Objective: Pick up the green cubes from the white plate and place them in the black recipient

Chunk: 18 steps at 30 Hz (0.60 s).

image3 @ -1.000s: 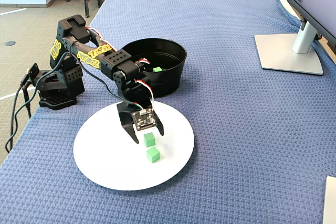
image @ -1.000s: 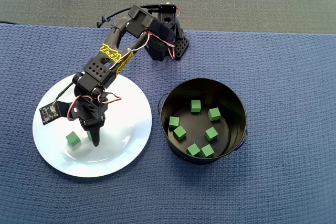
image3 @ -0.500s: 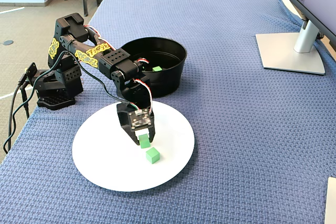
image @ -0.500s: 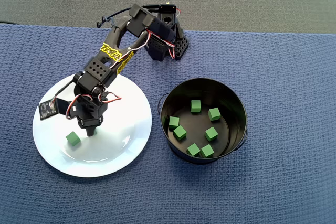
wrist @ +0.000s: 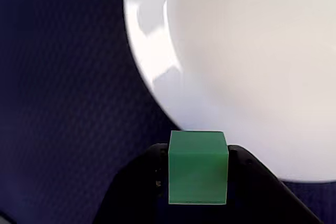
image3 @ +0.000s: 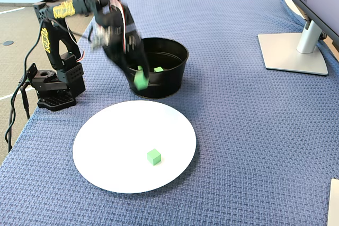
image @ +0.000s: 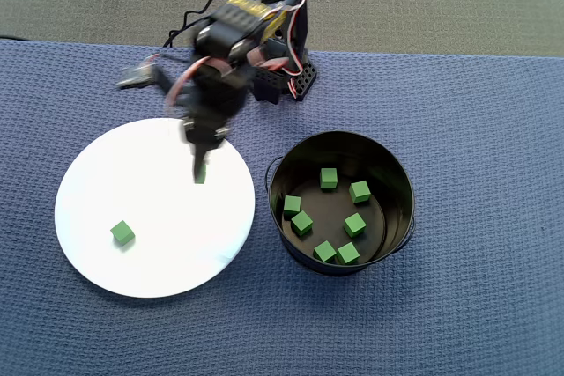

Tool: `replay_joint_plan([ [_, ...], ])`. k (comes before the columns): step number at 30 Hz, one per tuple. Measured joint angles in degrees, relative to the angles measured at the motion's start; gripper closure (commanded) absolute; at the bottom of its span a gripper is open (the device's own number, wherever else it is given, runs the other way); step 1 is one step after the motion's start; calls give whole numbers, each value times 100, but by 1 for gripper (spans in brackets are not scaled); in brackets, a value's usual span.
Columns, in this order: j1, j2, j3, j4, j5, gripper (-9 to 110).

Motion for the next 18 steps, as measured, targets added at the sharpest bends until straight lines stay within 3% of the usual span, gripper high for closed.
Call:
replay_joint_plan([
  [7,-2470,369,659,167,1134,102],
  [11,-3296,255,1099,-149,1547,102],
  [12,-3419,185,1222,-237,1573,99],
  [14,-3612,88,1485,-378,1573,62],
  [18,-3771,97,1881,-475,1204,52],
])
